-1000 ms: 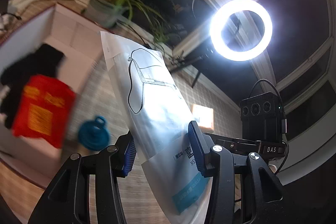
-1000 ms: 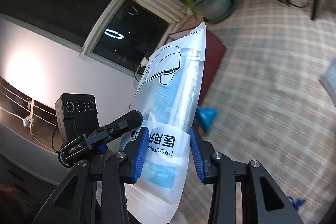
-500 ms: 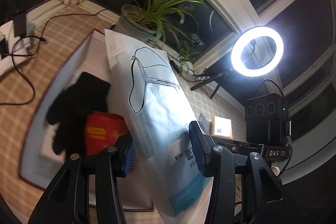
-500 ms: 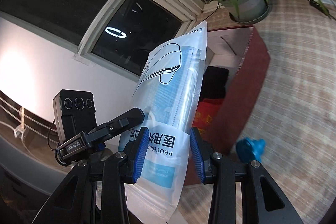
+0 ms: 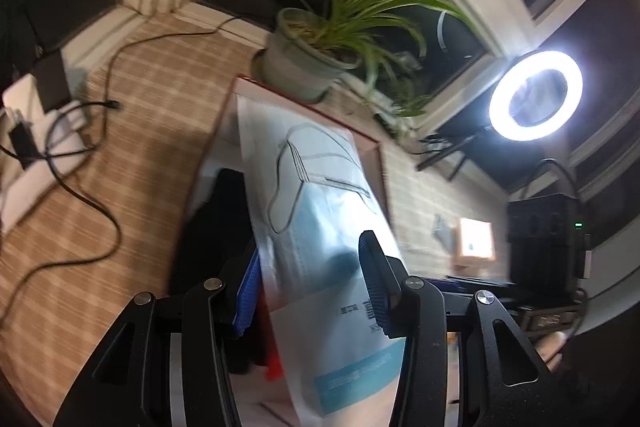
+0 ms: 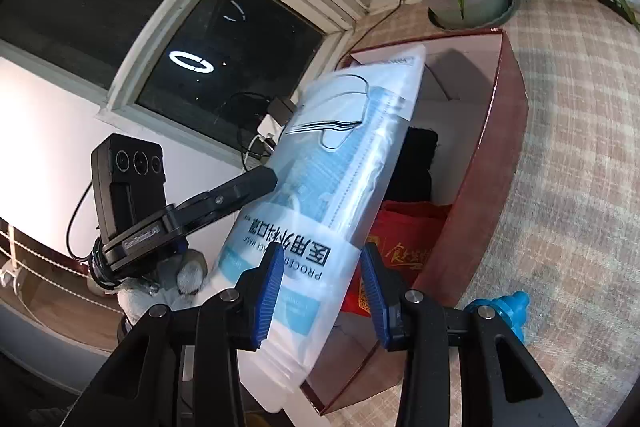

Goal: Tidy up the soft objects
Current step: 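Carry the white mask package with the right gripper and release it into the box, then reach the left gripper to the blue funnel while the right gripper reaches the blue earplug cord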

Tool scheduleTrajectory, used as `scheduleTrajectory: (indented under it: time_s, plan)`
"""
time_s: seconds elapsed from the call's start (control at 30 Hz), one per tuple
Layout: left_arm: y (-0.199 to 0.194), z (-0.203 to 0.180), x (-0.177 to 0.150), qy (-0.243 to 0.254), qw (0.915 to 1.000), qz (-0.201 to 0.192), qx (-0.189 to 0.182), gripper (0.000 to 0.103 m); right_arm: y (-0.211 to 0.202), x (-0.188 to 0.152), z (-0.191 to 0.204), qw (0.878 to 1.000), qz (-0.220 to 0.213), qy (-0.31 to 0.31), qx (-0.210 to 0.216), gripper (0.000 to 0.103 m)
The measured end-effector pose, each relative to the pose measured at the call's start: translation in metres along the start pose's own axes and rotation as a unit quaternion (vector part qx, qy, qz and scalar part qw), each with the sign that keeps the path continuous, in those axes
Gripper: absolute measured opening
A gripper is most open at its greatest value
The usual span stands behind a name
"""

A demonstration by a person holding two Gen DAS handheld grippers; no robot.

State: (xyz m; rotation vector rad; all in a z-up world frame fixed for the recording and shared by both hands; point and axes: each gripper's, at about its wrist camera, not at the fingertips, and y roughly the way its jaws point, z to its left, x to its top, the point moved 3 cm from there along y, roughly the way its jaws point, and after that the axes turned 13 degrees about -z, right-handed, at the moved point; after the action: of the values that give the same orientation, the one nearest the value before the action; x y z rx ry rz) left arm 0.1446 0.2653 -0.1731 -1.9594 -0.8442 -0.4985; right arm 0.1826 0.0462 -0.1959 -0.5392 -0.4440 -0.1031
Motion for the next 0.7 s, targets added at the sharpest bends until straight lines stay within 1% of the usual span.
scheduleTrajectory:
  time_s: [0.17, 0.2, 0.27, 0.5, 0.67, 0.7]
  plan:
    - [0.005, 0.01, 0.0, 0.021, 0.9991, 0.001, 0.036, 0.044, 0.004, -0.005, -0.003, 1.0, 0.009, 0.001, -0.007, 0.036]
    - [0.006, 0.011, 0.0, 0.028, 0.9988, 0.003, 0.04, 0.047, 0.005, -0.006, -0.002, 1.0, 0.011, -0.001, -0.011, 0.036]
    - [0.004, 0.013, 0.001, 0.038, 0.9981, 0.007, 0.049, 0.047, 0.005, -0.008, -0.003, 1.0, 0.014, -0.004, -0.013, 0.036]
    - [-0.008, 0.012, 0.004, 0.04, 0.9984, -0.006, 0.04, 0.047, -0.001, -0.012, 0.0, 1.0, 0.006, -0.008, -0.016, 0.036]
    - [-0.016, 0.005, 0.003, 0.026, 0.9992, -0.018, 0.024, 0.047, -0.017, -0.018, 0.003, 1.0, -0.007, -0.014, -0.026, 0.037]
    - [-0.018, 0.003, 0.003, 0.025, 0.9993, -0.021, 0.021, 0.047, -0.023, -0.02, 0.003, 0.999, -0.013, -0.015, -0.03, 0.038]
